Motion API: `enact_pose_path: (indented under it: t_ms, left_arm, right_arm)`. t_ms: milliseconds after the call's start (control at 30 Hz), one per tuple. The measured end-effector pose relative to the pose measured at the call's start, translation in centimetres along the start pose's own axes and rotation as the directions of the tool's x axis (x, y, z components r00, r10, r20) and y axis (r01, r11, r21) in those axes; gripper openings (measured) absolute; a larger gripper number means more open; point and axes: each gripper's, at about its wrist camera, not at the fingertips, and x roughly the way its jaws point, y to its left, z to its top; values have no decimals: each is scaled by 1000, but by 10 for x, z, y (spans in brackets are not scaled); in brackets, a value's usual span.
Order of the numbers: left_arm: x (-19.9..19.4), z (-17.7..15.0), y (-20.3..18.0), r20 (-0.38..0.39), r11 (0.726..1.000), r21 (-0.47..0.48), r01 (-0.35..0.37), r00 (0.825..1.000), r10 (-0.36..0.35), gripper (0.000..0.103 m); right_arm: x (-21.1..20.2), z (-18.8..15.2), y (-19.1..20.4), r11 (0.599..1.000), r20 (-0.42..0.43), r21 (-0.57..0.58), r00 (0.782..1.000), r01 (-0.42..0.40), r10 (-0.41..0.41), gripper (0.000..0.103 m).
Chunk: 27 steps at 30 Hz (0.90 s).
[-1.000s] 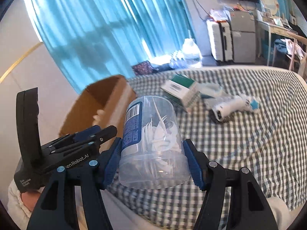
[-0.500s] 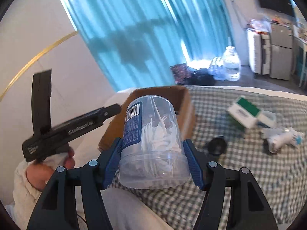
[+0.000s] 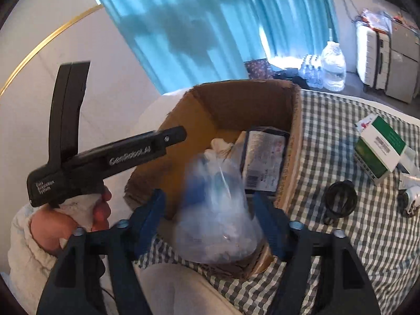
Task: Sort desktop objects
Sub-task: 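Carry the floss-pick jar into the cardboard box and open the right tool, then grasp the white plug-in device with the right tool while the left grasps the black cup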
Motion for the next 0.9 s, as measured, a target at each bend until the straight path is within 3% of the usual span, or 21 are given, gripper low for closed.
enact_pose_path:
  t_ms: [133, 333, 433, 533, 633, 767, 900]
  left_arm:
    - [-1, -2, 0, -26, 1000, -13, -11, 1000, 11, 92]
    - [-21, -11, -22, -31, 999, -14, -35, 999, 34, 93]
    - [-41, -15, -52, 2, 1000, 20, -7, 1000, 7, 99]
    - [-60, -25, -94, 50, 997, 59, 59, 997, -62, 103]
    - [-68, -37, -134, 74, 988, 89, 126, 988, -133, 103]
    - [-59, -57, -186, 44, 976, 119, 181, 981, -187, 103]
    - [-32, -76, -226, -2, 967, 166, 191, 981, -193, 103]
  right_arm:
    - [-22, -1, -11, 1000, 59, 14, 998, 21, -22, 80]
    - [-81, -8, -58, 984, 157, 104, 975, 142, -158, 81]
    - [-120, -16, -86, 967, 205, 171, 953, 190, -224, 81]
    - [-160, -28, -109, 937, 245, 211, 913, 277, -325, 81]
    - [-192, -45, -132, 915, 272, 260, 886, 308, -375, 81]
    - [-221, -70, -170, 873, 270, 341, 854, 348, -445, 81]
    - [-228, -92, -200, 838, 244, 409, 842, 361, -482, 81]
